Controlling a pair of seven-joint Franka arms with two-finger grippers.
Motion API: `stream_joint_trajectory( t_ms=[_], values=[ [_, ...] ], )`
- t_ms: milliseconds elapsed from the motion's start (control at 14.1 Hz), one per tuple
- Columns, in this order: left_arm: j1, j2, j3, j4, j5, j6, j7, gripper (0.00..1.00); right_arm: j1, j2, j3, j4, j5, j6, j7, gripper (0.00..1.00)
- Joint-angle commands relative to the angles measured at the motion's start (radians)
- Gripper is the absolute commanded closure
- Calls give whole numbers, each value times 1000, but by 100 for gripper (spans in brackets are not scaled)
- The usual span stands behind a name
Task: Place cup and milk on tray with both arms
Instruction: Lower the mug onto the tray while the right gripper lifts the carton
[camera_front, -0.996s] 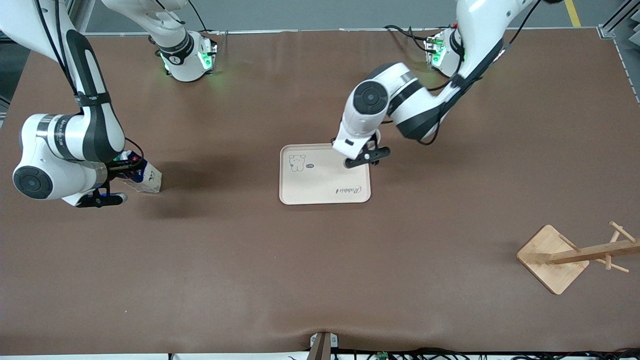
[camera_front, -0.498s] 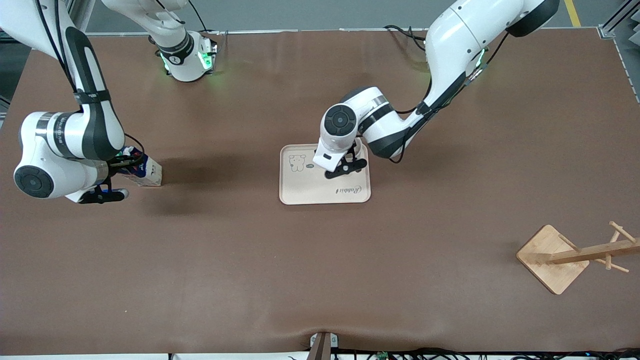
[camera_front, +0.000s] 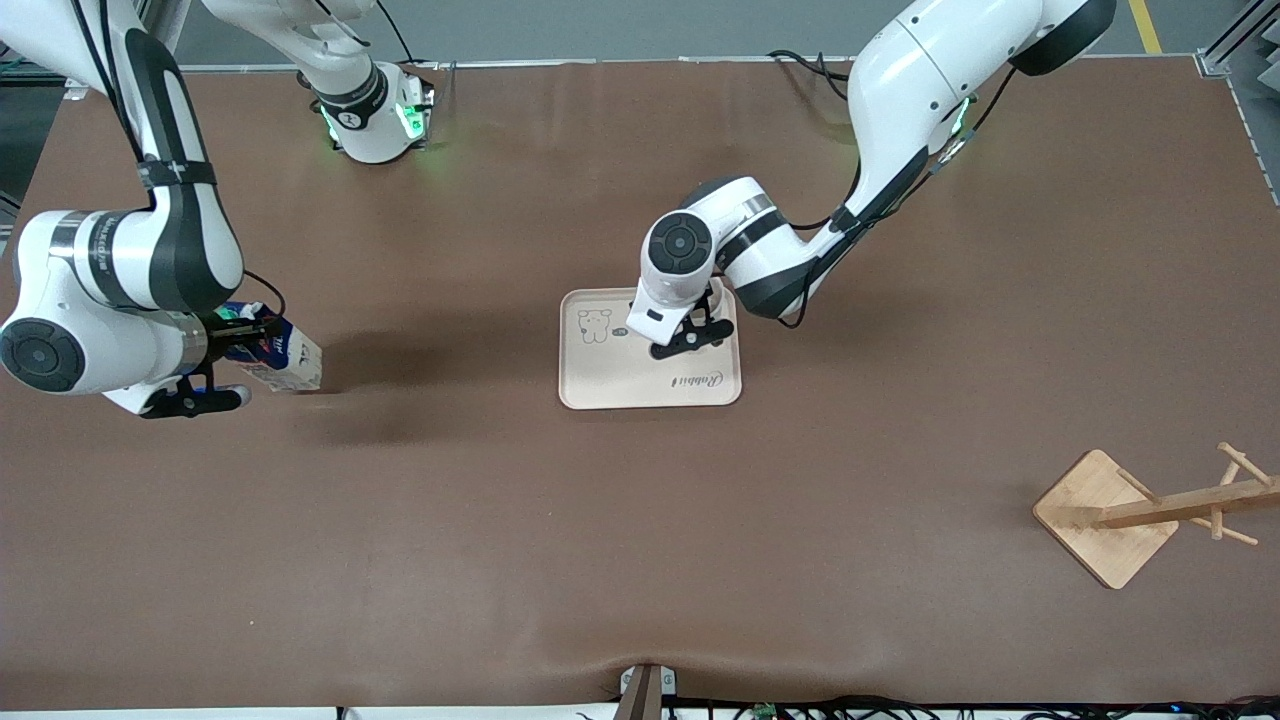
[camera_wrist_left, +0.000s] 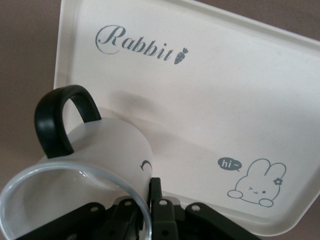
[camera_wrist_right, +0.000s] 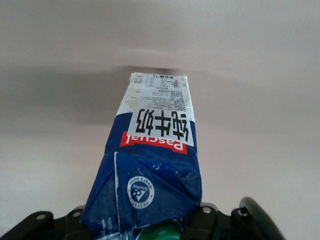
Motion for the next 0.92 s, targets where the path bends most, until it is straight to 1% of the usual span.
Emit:
stream_joint_trajectory(
  t_ms=[0, 71, 284, 498, 569, 640, 711, 782, 853],
  values=[
    [1, 5, 2, -22, 25, 37, -9, 100, 32, -7, -3, 29, 92, -21, 2, 100],
    [1, 5, 5, -39, 25, 52, -9, 100, 51, -7, -3, 34, 117, -21, 5, 100],
    [7, 2, 11, -62, 57, 66, -9, 100, 101, -5, -3, 52, 121, -6, 52, 100],
    [15, 4, 13, -60, 59, 74, -17, 100, 160, -7, -3, 106, 121, -21, 140, 100],
    [15, 4, 13, -57, 59, 83, -23, 77, 186, -5, -2, 119, 123, -23, 184, 100],
    [15, 1, 13, -56, 56, 83, -29, 23, 222, -5, -2, 135, 123, -21, 233, 100],
    [15, -4, 13, -54, 58, 83, -40, 0, 258, -4, -2, 149, 124, -21, 273, 100],
    [15, -7, 13, -51, 55, 83, -53, 0, 284, -1, -2, 162, 138, -20, 293, 100],
    [17, -10, 11, -45, 55, 81, -69, 0, 308, 2, -3, 182, 193, -21, 309, 100]
  ],
)
